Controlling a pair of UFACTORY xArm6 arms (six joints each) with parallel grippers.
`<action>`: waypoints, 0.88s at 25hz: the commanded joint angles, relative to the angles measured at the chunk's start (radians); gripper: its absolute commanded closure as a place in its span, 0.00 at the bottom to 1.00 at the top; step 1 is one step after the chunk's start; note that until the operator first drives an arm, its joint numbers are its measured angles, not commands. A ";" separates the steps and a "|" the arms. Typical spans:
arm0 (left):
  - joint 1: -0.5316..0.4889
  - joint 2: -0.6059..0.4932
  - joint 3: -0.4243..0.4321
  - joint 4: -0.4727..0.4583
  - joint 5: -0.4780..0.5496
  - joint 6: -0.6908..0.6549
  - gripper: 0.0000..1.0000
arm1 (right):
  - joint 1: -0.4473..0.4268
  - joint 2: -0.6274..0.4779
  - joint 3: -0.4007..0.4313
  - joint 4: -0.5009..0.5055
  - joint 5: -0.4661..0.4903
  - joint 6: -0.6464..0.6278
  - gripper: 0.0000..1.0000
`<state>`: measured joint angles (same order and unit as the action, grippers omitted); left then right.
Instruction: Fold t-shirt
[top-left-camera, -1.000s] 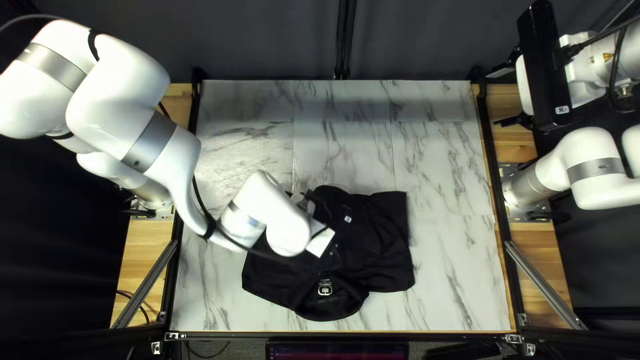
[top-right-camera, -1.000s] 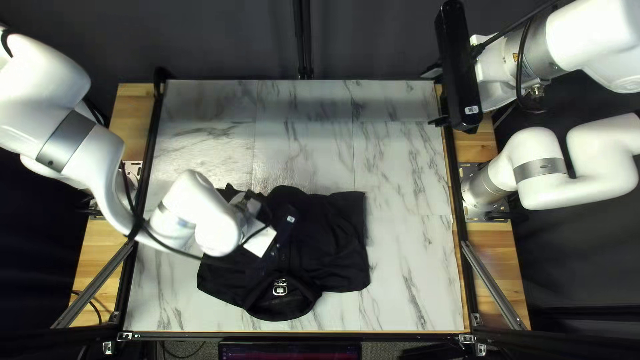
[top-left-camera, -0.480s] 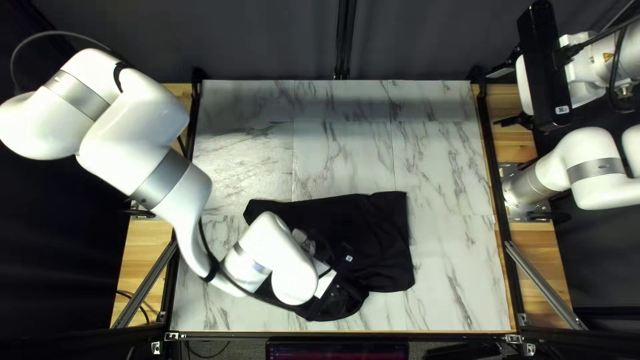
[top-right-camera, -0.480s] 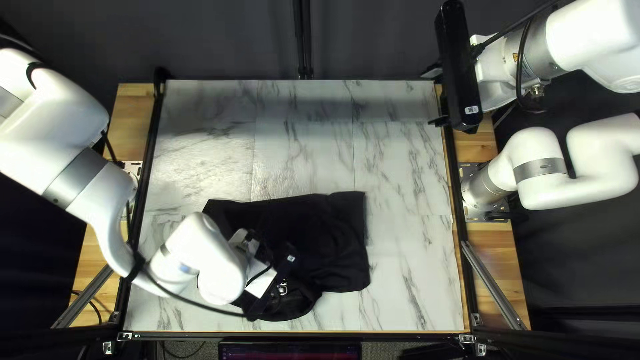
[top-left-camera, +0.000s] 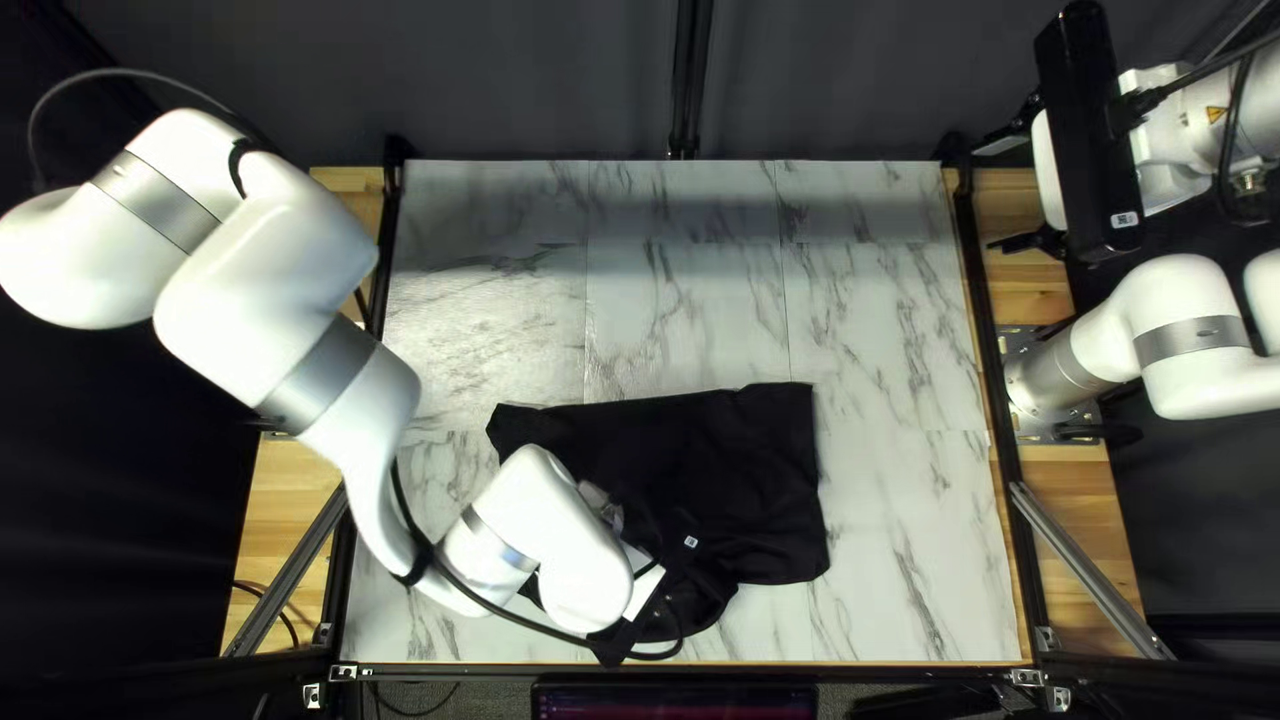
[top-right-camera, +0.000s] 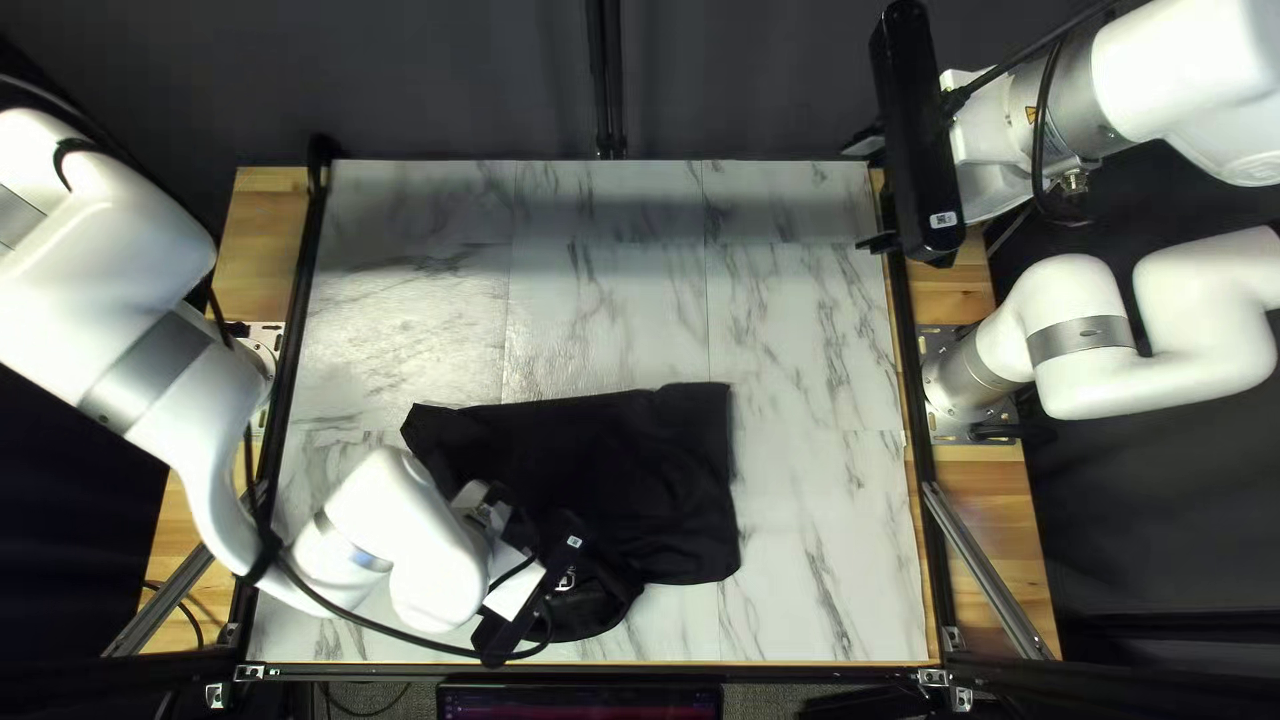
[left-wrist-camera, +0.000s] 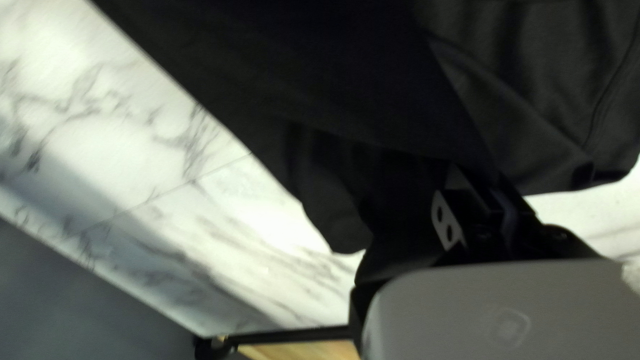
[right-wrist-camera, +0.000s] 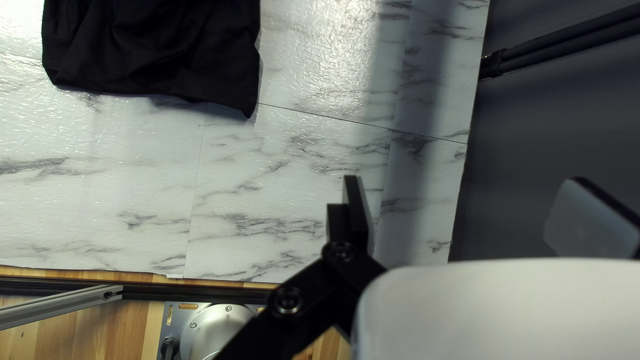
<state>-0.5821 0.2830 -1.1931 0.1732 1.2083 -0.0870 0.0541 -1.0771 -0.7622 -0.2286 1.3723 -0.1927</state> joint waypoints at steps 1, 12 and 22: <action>0.002 0.009 0.009 -0.053 -0.046 0.083 0.00 | 0.000 0.000 0.000 0.000 0.000 0.000 0.00; 0.179 -0.419 0.393 -0.052 -0.189 0.261 0.00 | 0.000 0.000 0.000 0.000 0.000 0.000 0.00; 0.387 -0.587 0.755 -0.352 -0.648 0.482 0.00 | 0.000 0.000 0.000 0.000 0.000 0.000 0.00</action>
<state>-0.2020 -0.2577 -0.5107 -0.0749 0.6719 0.3824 0.0541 -1.0771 -0.7622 -0.2286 1.3723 -0.1927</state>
